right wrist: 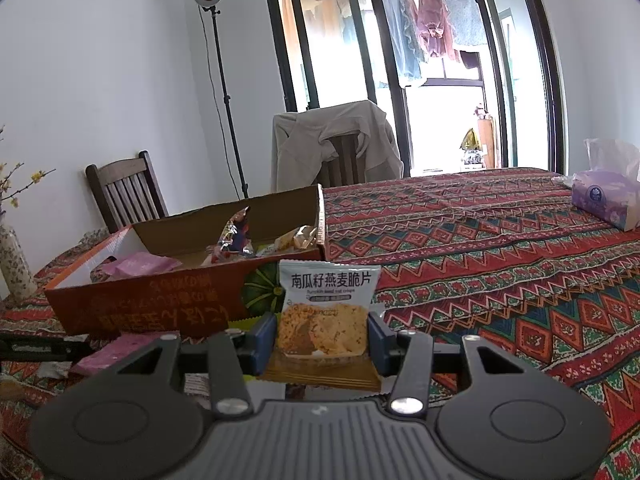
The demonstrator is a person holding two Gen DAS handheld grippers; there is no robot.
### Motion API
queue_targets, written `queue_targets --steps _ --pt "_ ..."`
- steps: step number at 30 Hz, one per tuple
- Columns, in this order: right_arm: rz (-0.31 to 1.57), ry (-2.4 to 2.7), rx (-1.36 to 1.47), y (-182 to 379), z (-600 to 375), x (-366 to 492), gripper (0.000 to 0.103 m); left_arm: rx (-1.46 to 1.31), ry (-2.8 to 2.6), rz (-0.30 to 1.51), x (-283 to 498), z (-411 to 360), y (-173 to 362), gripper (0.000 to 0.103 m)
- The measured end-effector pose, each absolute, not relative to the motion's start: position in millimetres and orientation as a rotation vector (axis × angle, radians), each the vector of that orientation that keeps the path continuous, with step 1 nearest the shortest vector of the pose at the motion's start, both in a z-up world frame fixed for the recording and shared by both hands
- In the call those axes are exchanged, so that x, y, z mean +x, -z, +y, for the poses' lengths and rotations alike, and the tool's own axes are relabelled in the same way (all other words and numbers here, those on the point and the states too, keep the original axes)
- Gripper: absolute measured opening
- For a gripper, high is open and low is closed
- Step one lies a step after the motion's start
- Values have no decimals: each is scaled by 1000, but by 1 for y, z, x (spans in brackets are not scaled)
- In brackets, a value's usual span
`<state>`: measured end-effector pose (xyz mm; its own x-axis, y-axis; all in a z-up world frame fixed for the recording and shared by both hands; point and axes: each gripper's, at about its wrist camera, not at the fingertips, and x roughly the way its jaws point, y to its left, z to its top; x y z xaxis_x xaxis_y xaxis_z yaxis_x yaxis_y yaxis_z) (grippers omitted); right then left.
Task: Organize snacks
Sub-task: 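Grasp the white packet with the left gripper while the right gripper holds the cookie packet, then carry the cookie packet and white packet over the box with both grippers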
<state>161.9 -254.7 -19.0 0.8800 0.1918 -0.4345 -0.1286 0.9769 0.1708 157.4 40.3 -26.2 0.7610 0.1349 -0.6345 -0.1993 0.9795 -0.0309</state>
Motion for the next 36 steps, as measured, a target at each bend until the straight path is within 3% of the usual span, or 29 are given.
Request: queue_targets --steps 15,26,36 --pt "329 -210 53 -16 -235 149 47 -68 -111 490 130 30 -27 71" --pt "257 -232 -14 -55 -213 194 47 -67 -89 419 170 13 -55 71" --pt "290 -203 3 -55 -202 259 47 -118 -133 417 213 15 -49 71"
